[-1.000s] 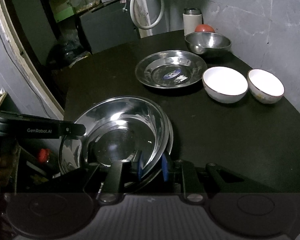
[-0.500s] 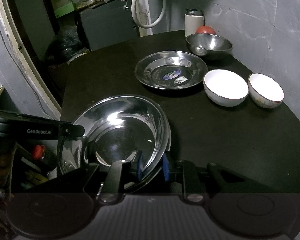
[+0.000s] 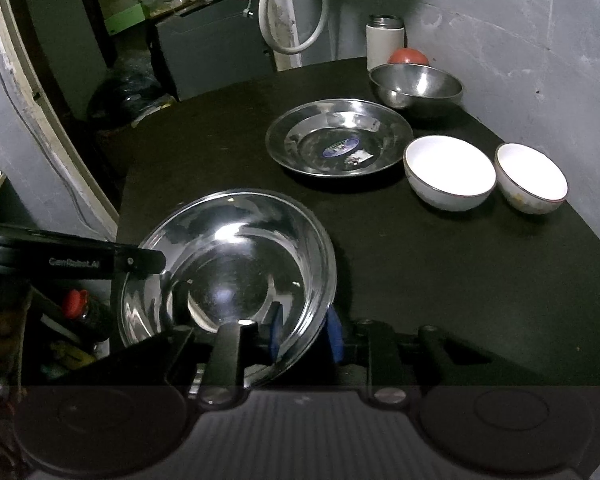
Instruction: Organize plates and bowls
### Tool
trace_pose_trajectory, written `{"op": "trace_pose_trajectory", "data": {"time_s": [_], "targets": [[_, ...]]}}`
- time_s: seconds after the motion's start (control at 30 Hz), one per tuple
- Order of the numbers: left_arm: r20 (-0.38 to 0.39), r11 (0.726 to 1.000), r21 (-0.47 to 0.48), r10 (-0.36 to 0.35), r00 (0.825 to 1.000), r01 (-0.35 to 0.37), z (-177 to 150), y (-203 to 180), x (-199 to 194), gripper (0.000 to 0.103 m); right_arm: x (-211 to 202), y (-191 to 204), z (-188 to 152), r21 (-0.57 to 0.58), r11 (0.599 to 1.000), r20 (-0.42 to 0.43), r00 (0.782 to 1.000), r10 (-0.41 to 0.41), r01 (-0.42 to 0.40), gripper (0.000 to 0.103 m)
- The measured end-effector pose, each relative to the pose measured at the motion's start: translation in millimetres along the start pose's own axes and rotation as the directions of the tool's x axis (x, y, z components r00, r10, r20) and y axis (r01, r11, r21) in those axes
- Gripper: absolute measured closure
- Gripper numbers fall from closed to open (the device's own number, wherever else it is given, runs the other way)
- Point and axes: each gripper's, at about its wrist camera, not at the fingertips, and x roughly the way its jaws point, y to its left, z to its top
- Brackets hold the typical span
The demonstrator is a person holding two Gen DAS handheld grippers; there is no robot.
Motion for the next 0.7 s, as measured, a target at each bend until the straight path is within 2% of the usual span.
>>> {"op": "trace_pose_trajectory", "data": {"time_s": [0.17, 0.23, 0.27, 0.33, 0.4, 0.53, 0.7], "targets": [[0.012, 1.000, -0.011, 0.014, 1.000, -0.014, 1, 2, -3, 0.066, 1, 0, 1, 0.001, 1.000, 0.002, 1.000, 0.004, -0.004, 0.072], [0.024, 1.000, -0.016, 0.025, 0.999, -0.024, 3, 3, -6, 0.052, 1, -1, 2, 0.005, 1.000, 0.004, 1.000, 0.009, -0.009, 0.072], [0.032, 0.999, -0.019, 0.033, 0.999, -0.033, 4, 4, -8, 0.048, 1, -2, 2, 0.007, 1.000, 0.007, 1.000, 0.014, -0.014, 0.070], [0.049, 0.999, -0.020, 0.051, 0.998, -0.050, 8, 4, -10, 0.032, -1, -3, 2, 0.011, 1.000, 0.015, 1.000, 0.022, -0.022, 0.063], [0.070, 0.998, -0.020, 0.064, 0.995, -0.062, 13, 4, -13, 0.023, -2, -4, 4, 0.015, 0.999, 0.027, 0.999, 0.029, -0.029, 0.053], [0.096, 0.997, -0.026, 0.080, 0.992, -0.078, 26, 8, -14, 0.012, -4, -9, 10, 0.026, 0.999, 0.046, 0.998, 0.031, -0.033, 0.043], [0.119, 0.995, -0.039, 0.099, 0.988, -0.095, 48, 12, -7, 0.001, -6, -15, 22, 0.043, 0.998, 0.080, 0.996, 0.033, -0.037, 0.022]]}}
